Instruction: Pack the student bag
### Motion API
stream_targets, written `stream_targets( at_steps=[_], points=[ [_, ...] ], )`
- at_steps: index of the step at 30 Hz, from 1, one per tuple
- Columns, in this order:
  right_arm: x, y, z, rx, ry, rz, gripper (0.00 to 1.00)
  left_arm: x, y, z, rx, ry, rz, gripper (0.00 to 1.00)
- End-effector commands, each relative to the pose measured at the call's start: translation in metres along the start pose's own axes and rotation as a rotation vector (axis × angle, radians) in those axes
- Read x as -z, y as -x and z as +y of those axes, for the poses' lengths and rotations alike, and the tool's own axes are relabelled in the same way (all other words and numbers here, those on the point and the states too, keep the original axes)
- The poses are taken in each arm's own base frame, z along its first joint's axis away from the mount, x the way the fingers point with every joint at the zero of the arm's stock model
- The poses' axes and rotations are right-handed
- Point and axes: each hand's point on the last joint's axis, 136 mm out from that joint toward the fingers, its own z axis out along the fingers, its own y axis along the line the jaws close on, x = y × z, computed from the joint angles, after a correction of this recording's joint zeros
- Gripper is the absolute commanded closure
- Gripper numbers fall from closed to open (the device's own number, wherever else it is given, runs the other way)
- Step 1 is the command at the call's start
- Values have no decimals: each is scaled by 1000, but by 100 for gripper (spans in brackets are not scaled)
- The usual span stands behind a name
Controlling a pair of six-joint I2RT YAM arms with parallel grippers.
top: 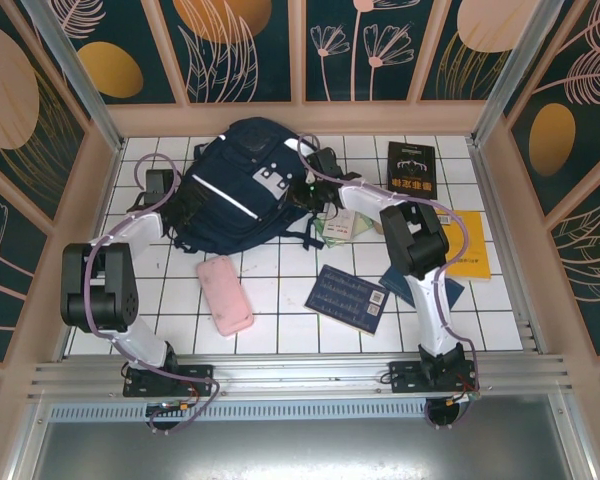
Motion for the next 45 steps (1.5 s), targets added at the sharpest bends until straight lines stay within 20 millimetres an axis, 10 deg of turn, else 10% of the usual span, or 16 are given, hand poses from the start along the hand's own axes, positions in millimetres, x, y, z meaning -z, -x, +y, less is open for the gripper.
stream_targets(
  at_steps=[1, 11, 13, 17, 22, 30, 37, 45],
  points=[
    [-6, 34, 16, 64, 79, -28, 89, -10, -40, 7, 29, -16, 115, 40],
    [-2, 63, 57, 81, 189, -49, 92, 15, -23, -35, -23, -119, 46, 100],
    [6, 66, 60, 94, 179, -61, 85, 28, -10, -51, -19, -155, 3, 100],
    [36, 76, 62, 126, 127, -119, 36, 55, 8, -82, 5, -247, -38, 100],
    [100, 79, 62, 119, 65, -253, 12, 77, 16, -105, 57, -351, -59, 100],
    [149, 20, 78, -226, 218, -230, 11, 95, 17, -147, 136, -513, -31, 100],
    [118, -25, 77, -387, 274, -129, 5, 116, 18, -165, 154, -568, -52, 100],
    [67, 9, 17, -256, 152, -107, 7, 147, -21, -151, 199, -628, -30, 100]
  ],
)
